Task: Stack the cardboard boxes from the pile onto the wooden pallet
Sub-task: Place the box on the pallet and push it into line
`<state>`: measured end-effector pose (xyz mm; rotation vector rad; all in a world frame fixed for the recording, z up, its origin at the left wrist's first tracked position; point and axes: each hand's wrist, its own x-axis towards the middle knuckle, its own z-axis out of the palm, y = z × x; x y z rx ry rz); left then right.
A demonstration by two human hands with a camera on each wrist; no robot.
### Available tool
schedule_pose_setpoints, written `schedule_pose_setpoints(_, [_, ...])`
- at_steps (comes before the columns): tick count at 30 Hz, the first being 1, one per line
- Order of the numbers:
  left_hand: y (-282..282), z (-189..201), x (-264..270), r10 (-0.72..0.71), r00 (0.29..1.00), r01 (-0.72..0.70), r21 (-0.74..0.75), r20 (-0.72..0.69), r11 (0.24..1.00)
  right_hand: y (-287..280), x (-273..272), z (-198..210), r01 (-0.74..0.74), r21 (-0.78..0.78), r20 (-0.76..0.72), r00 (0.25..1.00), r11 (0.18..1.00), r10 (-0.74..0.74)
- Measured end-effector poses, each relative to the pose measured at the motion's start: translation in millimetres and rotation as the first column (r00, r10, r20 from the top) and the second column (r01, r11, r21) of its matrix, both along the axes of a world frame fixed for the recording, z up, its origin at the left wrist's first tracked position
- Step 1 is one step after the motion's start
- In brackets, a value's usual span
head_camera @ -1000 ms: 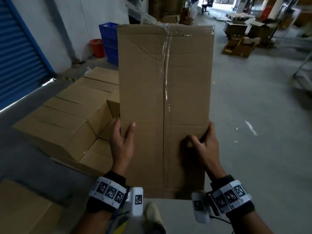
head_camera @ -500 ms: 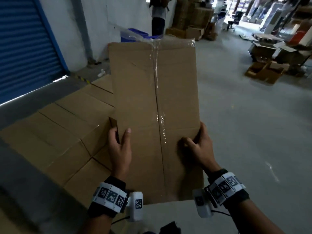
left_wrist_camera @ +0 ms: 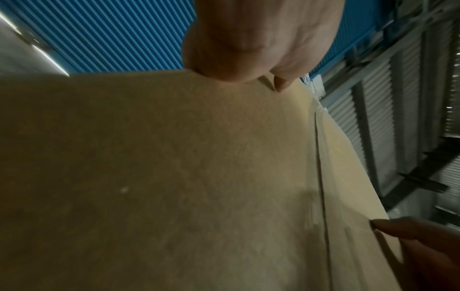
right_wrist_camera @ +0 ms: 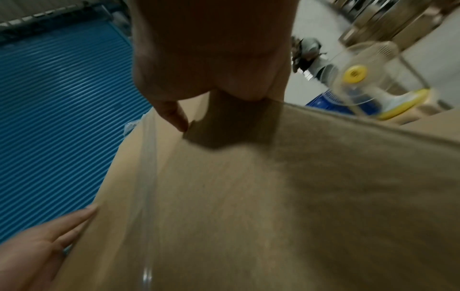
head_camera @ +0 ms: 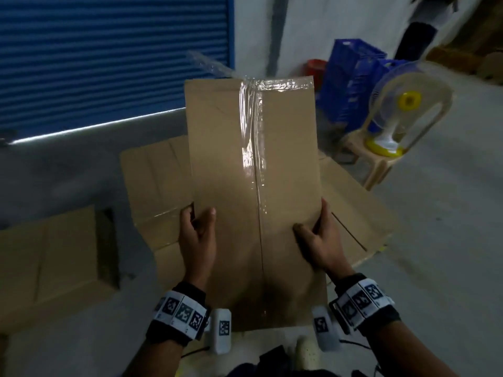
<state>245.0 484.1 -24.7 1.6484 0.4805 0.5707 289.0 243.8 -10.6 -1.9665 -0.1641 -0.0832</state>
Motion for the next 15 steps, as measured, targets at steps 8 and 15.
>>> schedule_pose_setpoints(8, [-63.9,-5.6,3.4,0.240,0.968,-0.244,-0.036,-0.078,0.969,-38.3,71.1,-20.8,-0.245,0.026,-0.097,0.964,0.969,0.247])
schedule_pose_setpoints(15, [-87.5,-43.0,-10.2,0.328,0.920,-0.343,-0.033,-0.213,0.939,-48.0,84.8,-73.3,-0.419,-0.028,-0.363,0.850,0.908,0.381])
